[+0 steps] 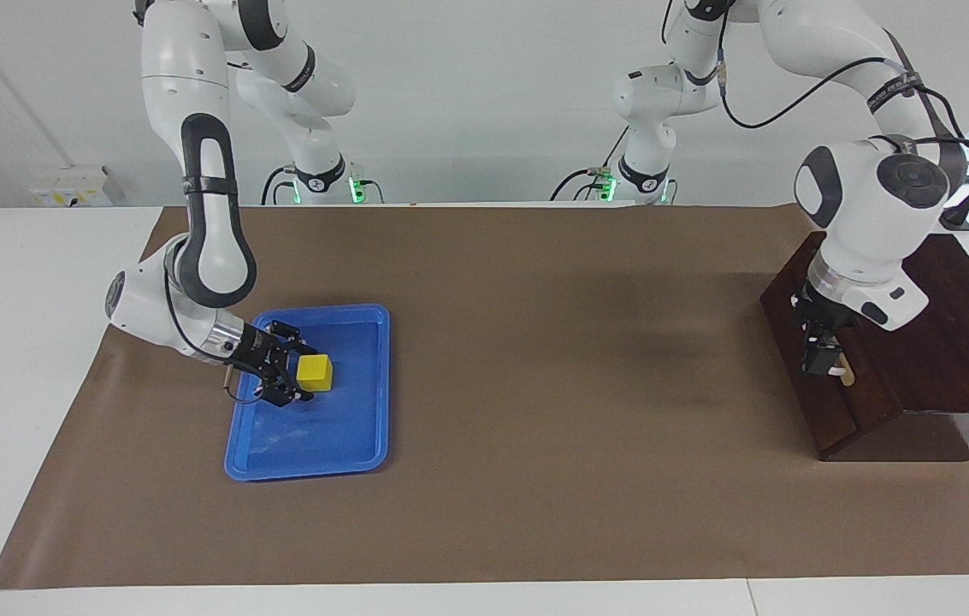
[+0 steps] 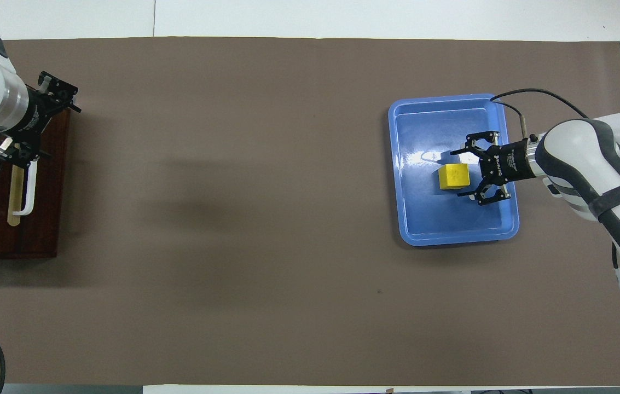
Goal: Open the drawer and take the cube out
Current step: 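Open the right gripper to drop the cube into the tray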
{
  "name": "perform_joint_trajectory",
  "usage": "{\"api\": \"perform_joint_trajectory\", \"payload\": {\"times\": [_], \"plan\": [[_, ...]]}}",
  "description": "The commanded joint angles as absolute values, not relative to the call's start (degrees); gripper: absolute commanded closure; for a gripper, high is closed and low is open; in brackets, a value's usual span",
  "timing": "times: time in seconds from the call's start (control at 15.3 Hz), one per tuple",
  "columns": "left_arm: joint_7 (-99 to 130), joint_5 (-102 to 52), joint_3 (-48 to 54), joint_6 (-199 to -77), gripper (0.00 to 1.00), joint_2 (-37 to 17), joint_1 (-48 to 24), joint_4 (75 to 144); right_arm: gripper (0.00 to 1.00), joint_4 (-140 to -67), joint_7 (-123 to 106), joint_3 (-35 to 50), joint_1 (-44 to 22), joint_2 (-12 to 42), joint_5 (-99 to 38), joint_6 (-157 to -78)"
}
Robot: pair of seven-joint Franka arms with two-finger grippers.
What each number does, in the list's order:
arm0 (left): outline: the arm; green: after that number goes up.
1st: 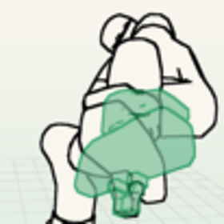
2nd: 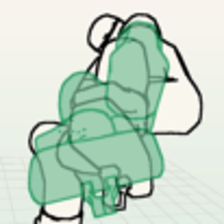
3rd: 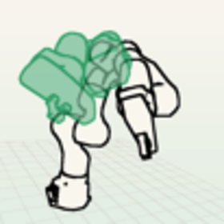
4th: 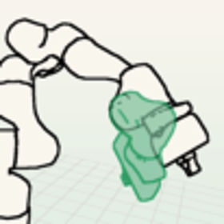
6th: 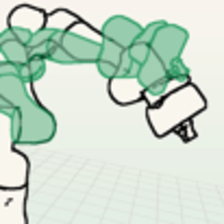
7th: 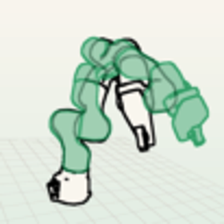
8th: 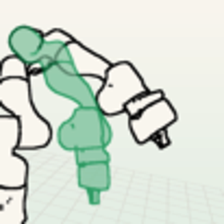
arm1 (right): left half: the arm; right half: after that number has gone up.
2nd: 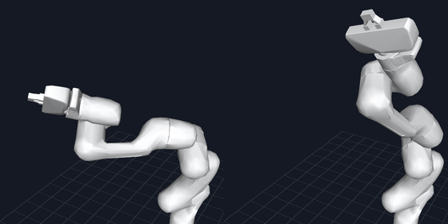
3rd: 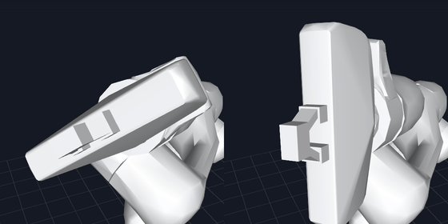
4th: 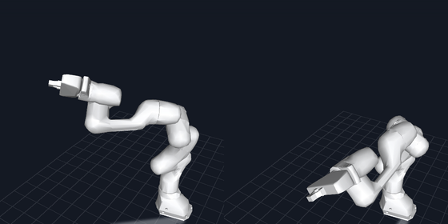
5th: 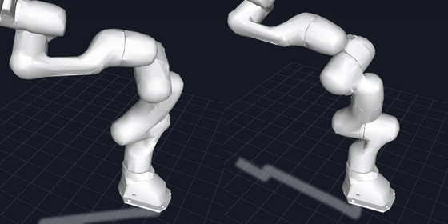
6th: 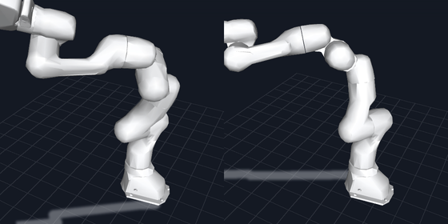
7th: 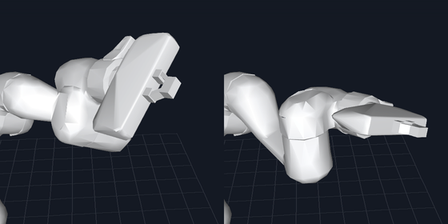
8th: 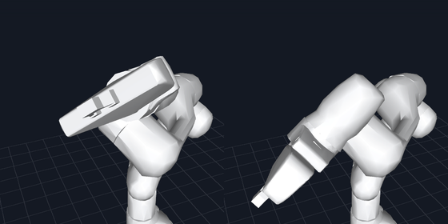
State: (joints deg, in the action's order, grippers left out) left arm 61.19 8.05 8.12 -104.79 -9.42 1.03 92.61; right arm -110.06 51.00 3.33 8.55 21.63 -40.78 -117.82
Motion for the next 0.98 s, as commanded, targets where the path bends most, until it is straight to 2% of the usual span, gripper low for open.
{"api": "perform_joint_trajectory", "payload": {"times": [0.0,0.26,0.52,0.66,0.92], "plan": [[43.9,3.9,7.7,-98.2,0.0,-3.7,1.2,92.9,0.0,-107.1,50.7,3.4,8.6,18.3,-37.4,-112.9],[24.6,3.1,7.8,-89.6,0.0,-0.9,1.2,93.3,0.0,-104.8,50.1,4.0,7.4,13.4,-31.0,-109.2],[15.1,-1.1,7.6,-88.7,0.0,1.4,1.3,96.3,0.0,-97.7,48.9,4.1,4.4,11.0,-22.4,-101.5],[11.2,-1.1,7.8,-88.3,0.0,1.8,1.3,96.8,0.0,-94.6,43.6,4.1,3.1,10.5,-19.3,-97.3],[10.1,-1.0,7.1,-86.1,0.0,1.1,1.3,94.0,0.0,-94.6,27.4,4.1,2.8,4.6,-13.3,-93.3]]}}
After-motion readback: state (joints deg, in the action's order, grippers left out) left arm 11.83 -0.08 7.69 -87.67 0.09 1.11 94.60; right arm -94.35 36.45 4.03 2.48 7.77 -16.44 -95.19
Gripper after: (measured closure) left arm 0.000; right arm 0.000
